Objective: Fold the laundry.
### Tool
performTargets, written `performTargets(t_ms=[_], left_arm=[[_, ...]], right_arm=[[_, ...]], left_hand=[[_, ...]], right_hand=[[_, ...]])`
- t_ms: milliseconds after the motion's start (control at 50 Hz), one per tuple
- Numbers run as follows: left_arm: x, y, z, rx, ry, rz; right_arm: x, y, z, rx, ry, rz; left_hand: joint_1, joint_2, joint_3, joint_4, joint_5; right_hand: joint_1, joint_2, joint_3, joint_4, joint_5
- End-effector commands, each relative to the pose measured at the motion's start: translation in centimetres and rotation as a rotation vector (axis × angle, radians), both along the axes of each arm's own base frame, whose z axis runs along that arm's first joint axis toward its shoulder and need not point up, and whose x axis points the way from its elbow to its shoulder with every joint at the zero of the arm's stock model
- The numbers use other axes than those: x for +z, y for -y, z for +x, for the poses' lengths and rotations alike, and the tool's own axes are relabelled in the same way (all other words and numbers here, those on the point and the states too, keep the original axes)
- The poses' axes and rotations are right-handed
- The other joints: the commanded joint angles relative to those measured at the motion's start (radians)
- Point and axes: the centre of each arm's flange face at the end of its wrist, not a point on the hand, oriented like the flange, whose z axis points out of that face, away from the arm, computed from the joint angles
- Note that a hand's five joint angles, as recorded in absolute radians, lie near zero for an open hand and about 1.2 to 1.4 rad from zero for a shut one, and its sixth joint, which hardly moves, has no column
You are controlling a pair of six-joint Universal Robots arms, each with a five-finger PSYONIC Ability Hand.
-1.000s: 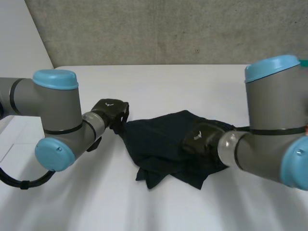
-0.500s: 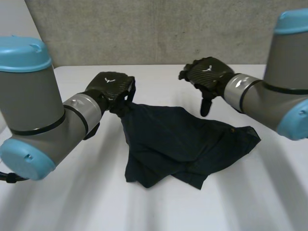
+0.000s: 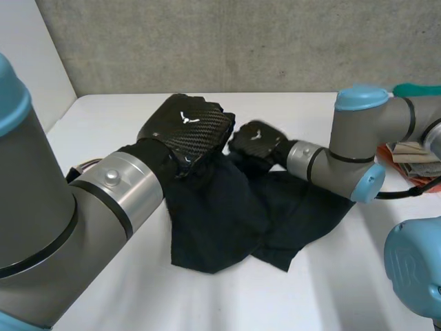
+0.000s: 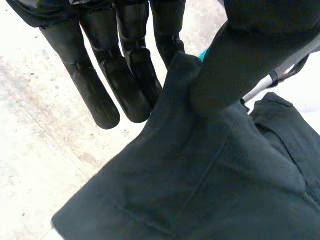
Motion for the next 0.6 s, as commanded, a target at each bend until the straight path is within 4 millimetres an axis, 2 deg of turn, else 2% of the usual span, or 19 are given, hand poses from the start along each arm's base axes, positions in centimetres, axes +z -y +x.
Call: performTargets(t_ms=[20,140,160,220,240,300,320,440,460,540,600], left_arm=[[0.3,0.9,0.6,0.055,-0.007,-0.009],[0.5,3.5,2.1,0.184,-0.009,-0.035],[0.6,3.7,2.3,0.195,-0.014,-0.043],[1.3,4.1,2.1,0.203,-0.049,-0.086],[2.0,4.3,2.1,0.203,-0.078,-0.119],[3.7,4.4,2.1,0.21,-0.133,-0.191],[5.0,4.4,2.2,0.212,-0.168,-0.245],[9.9,4.3,2.7,0.259,-0.294,-0.442],[11.3,3.9,3.0,0.273,-0.328,-0.488],[14.2,2.6,3.8,0.278,-0.39,-0.571],[15.3,1.7,4.3,0.274,-0.412,-0.597]], right_arm=[[6.9,1.7,-3.4,-0.287,-0.02,-0.165],[13.4,-1.8,-6.1,-0.322,0.015,-0.237],[15.2,-2.6,-7.0,-0.333,0.034,-0.266],[17.6,-3.7,-8.1,-0.362,0.063,-0.312],[19.2,-4.4,-8.6,-0.38,0.082,-0.353],[21.1,-5.1,-9.3,-0.407,0.107,-0.396],[22.1,-5.4,-9.8,-0.433,0.119,-0.416],[25.0,-6.5,-11.0,-0.503,0.163,-0.478],[25.9,-7.2,-11.1,-0.505,0.179,-0.499],[28.5,-9.2,-11.7,-0.517,0.222,-0.565],[29.7,-10.5,-12.2,-0.519,0.24,-0.594]], left_hand=[[0.261,0.198,0.201,0.198,0.239],[0.261,0.198,0.201,0.198,0.239],[0.261,0.198,0.201,0.198,0.239],[0.261,0.198,0.201,0.198,0.239],[0.261,0.198,0.201,0.198,0.239],[0.261,0.198,0.201,0.198,0.239],[0.261,0.198,0.201,0.198,0.239],[0.261,0.198,0.201,0.198,0.239],[0.261,0.198,0.201,0.198,0.239],[0.261,0.198,0.201,0.198,0.239],[0.261,0.198,0.201,0.198,0.239]], right_hand=[[0.442,0.244,0.268,0.26,0.335],[0.442,0.244,0.268,0.26,0.335],[0.442,0.244,0.268,0.26,0.335],[0.442,0.244,0.268,0.26,0.335],[0.442,0.244,0.268,0.26,0.335],[0.442,0.244,0.268,0.26,0.335],[0.442,0.244,0.268,0.26,0.335],[0.442,0.244,0.268,0.26,0.335],[0.442,0.244,0.268,0.26,0.335],[0.442,0.244,0.268,0.26,0.335],[0.442,0.244,0.268,0.26,0.335]])
